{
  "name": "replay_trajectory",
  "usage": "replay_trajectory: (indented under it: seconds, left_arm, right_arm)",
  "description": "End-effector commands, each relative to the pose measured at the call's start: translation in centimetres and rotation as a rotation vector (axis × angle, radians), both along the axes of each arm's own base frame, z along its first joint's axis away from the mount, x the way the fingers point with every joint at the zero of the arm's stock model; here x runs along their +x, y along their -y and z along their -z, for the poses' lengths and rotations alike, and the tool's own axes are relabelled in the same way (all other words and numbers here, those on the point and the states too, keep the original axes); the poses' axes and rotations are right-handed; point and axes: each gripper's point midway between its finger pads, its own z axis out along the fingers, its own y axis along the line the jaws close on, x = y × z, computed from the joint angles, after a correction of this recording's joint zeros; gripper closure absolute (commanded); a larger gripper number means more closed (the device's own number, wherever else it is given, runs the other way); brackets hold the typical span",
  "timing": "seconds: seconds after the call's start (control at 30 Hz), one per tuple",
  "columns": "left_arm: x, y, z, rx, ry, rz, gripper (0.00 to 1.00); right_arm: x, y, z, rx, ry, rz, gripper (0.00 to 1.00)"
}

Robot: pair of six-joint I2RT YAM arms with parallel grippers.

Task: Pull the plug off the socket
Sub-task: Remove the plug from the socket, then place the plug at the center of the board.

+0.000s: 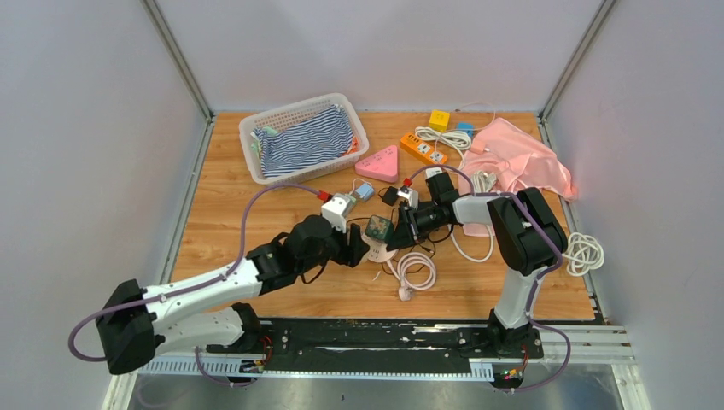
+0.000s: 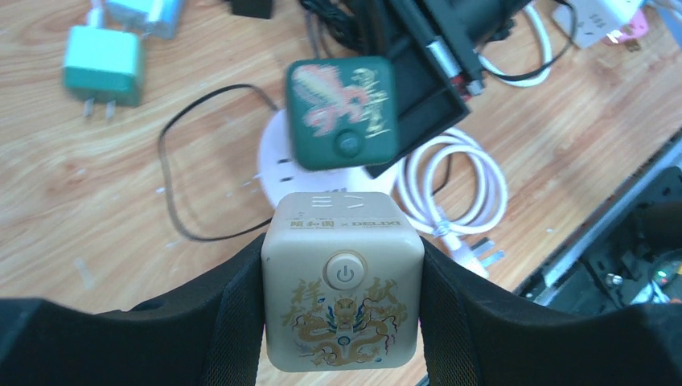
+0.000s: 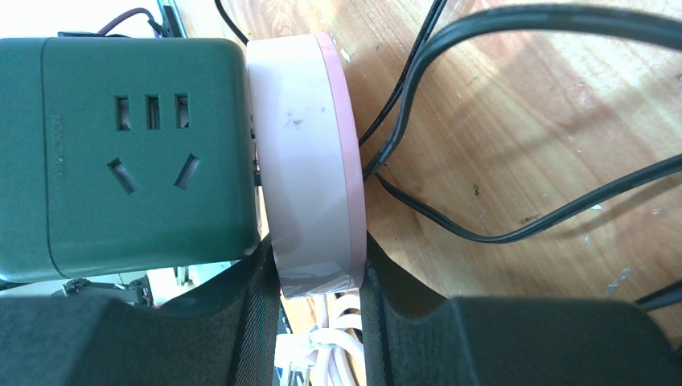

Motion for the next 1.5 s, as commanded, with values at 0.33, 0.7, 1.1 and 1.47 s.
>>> replay_trajectory:
  seconds: [0.33,0.7,1.1,1.47]
  left_arm:
    - [5.2,-13.4,-0.1,-0.127,0.092,-0.418,0.96]
    - [9.4,-15.8,3.6,-0.164,-0.107,-0.606,0.85]
    - [11.0,-15.9,5.3,-0.148,-0.193,-0.659,0.32]
    - [10.9,-16.0,4.7,-0.152,-0.169,-0.65,0.2]
  right_arm:
    - [1.1,2.9,5.5,-0.27,0.106,0.028,1.0]
    - [1.2,2.8,5.2,-0.263,0.118,0.02,1.0]
    - [1.2,2.3,4.6,-0.229,0.105,0.015,1.0]
    - [1.2,2.3,4.4,-0.223,0.107,0.014,1.0]
